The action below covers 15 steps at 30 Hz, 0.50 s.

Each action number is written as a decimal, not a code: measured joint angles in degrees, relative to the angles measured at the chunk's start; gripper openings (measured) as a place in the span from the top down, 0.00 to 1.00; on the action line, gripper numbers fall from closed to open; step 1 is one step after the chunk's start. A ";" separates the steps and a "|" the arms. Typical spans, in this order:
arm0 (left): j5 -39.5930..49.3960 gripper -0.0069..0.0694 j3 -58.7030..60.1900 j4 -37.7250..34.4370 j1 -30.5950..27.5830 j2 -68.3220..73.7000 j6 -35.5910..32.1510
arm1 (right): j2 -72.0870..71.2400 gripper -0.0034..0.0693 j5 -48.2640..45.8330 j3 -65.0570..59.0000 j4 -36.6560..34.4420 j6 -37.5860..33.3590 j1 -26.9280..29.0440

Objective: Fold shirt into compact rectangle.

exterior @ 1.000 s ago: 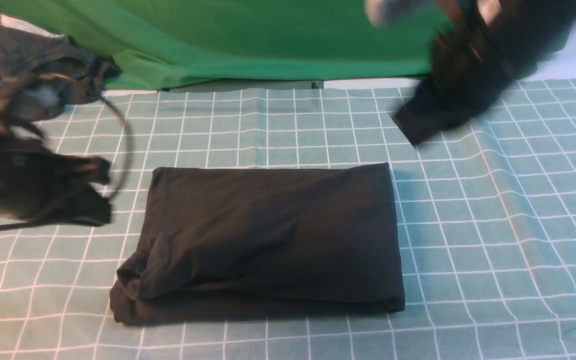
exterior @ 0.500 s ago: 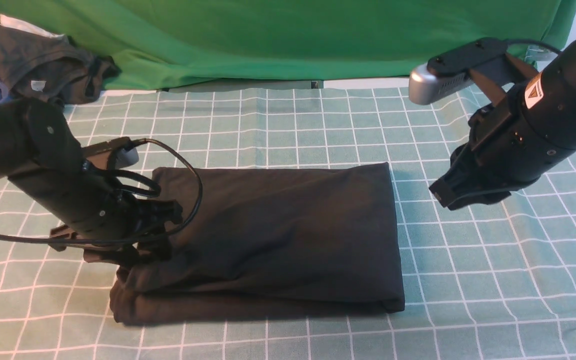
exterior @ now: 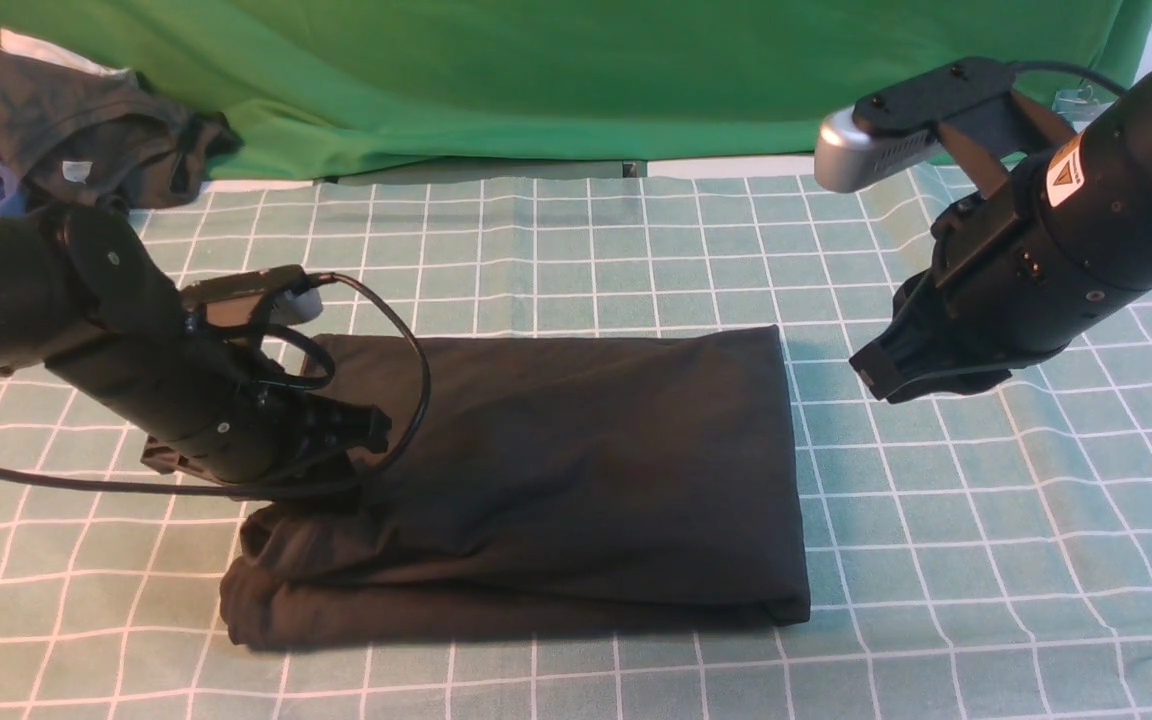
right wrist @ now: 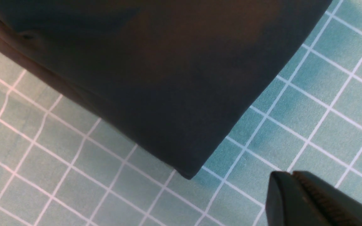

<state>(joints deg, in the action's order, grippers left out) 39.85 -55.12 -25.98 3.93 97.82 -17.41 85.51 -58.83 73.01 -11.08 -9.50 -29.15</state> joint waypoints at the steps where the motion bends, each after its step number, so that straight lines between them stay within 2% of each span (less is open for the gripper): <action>1: 0.00 0.89 0.00 0.01 0.00 0.00 0.00 | 0.00 0.92 0.00 0.00 0.00 0.00 0.00; 6: -1.01 0.89 -1.40 7.89 0.05 -3.26 2.99 | 0.00 0.92 0.00 0.00 0.00 0.00 0.00; 15: -5.77 0.89 -2.44 11.13 0.05 -4.14 4.43 | 0.00 0.92 0.16 0.00 -0.07 0.00 0.00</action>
<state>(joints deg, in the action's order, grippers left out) 34.08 -57.56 -14.85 3.98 93.68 -12.98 85.51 -58.68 73.01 -11.14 -9.50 -29.15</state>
